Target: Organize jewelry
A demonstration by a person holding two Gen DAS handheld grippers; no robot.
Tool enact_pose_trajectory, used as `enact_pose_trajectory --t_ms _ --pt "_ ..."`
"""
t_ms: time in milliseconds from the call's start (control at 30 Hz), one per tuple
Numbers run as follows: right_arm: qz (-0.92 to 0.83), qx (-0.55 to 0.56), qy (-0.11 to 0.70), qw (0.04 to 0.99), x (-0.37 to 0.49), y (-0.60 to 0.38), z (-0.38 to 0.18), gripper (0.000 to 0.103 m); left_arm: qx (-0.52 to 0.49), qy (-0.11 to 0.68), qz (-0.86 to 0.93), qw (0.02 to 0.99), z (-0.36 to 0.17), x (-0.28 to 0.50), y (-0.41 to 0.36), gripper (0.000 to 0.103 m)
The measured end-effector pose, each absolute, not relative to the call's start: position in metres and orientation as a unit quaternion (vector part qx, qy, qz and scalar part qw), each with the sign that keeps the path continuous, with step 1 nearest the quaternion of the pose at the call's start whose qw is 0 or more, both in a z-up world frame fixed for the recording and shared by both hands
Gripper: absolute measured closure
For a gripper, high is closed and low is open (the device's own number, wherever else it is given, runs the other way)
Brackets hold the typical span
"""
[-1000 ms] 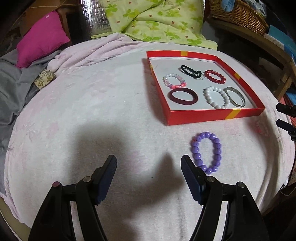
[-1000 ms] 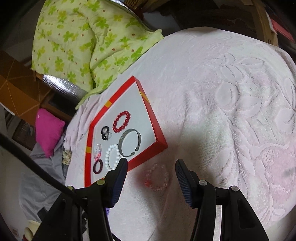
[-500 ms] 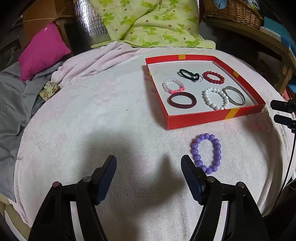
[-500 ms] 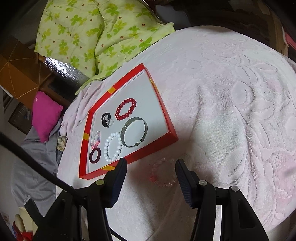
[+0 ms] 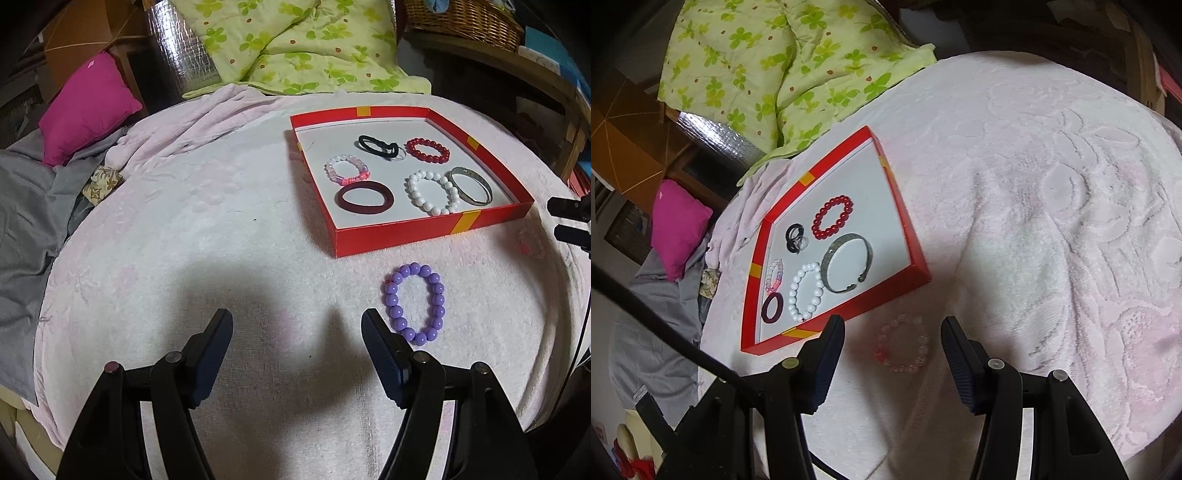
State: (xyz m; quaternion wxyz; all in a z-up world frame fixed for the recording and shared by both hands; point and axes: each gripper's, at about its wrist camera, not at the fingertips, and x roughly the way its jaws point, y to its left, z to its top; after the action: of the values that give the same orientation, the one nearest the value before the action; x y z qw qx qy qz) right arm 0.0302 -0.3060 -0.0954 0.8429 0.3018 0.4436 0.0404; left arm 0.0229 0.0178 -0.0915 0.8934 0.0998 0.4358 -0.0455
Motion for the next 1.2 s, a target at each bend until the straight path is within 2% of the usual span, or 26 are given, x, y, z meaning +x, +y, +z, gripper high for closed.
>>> enact_pose_trajectory --t_ms 500,900,1200 --pt "0.047 0.311 0.443 0.840 0.030 -0.320 -0.103 0.046 0.132 0.441 -0.042 0.887 -0.099 0.023 0.004 0.030" --pt "0.093 0.332 0.429 0.835 0.030 -0.323 -0.108 0.046 0.108 0.452 -0.101 0.880 -0.102 0.023 -0.007 0.030" --pt "0.082 0.272 0.444 0.850 0.042 -0.307 -0.113 0.046 0.068 0.462 -0.149 0.872 -0.104 0.025 -0.017 0.030"
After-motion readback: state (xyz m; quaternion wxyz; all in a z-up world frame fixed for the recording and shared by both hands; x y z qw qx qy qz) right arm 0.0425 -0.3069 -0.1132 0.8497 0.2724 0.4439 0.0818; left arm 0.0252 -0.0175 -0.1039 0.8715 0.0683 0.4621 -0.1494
